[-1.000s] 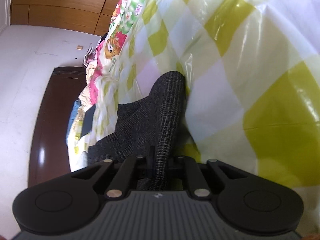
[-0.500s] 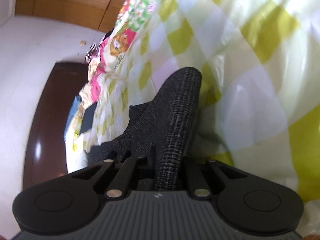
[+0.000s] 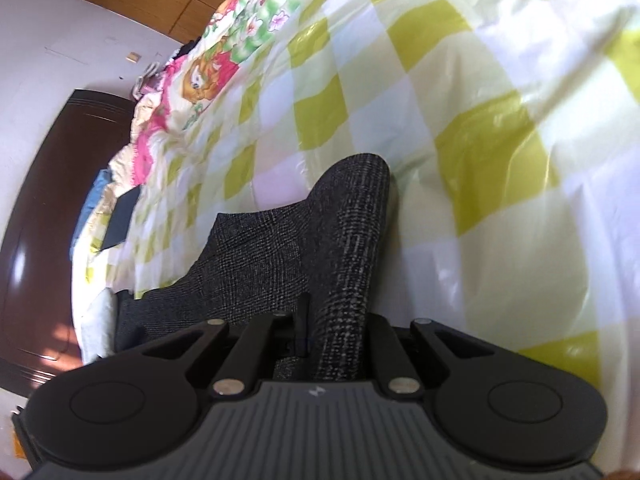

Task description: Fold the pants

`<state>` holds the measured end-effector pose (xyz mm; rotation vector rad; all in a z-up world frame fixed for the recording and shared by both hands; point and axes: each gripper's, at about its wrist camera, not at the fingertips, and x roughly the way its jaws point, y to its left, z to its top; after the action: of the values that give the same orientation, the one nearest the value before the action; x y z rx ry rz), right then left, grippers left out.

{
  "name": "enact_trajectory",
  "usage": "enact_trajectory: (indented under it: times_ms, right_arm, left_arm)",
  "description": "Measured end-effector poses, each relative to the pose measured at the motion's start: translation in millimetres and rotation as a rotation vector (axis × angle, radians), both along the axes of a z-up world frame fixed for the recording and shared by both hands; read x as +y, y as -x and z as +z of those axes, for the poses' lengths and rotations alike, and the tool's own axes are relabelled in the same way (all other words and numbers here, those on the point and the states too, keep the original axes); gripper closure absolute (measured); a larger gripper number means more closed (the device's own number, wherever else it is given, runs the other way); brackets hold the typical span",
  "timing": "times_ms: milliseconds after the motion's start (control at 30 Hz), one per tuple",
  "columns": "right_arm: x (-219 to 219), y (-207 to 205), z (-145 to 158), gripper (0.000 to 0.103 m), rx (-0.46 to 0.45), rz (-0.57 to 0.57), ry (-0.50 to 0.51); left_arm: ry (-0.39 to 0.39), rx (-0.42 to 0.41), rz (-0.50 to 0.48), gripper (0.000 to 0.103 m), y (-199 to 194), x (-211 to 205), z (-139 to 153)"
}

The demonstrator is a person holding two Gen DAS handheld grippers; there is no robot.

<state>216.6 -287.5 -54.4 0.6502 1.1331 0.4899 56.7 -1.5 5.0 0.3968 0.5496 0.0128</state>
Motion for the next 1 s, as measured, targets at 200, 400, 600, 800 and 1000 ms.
enact_trajectory:
  times_ms: [200,400,600,800,1000]
  right_arm:
    - [8.5,-1.3,29.9,0.095,-0.026,-0.033,0.044]
    - [48.1,4.1,81.8,0.094,-0.101,0.007,0.096]
    - [108.5,12.7,127.1,0.094,-0.205,0.105,0.146]
    - [188.0,18.7,142.8,0.094,-0.238,0.21,0.218]
    - [266.0,33.5,138.3,0.094,-0.245,0.293,0.255]
  left_arm:
    - [0.036,0.051,-0.037,0.047,-29.4,-3.4,-26.4]
    - [-0.071,0.015,-0.096,0.046,-8.0,-15.3,-31.8]
    - [-0.013,-0.049,0.017,0.043,21.8,35.4,0.3]
    - [0.01,0.059,0.154,0.038,29.9,84.6,-13.5]
    - [0.105,0.075,0.157,0.038,36.4,93.8,-14.4]
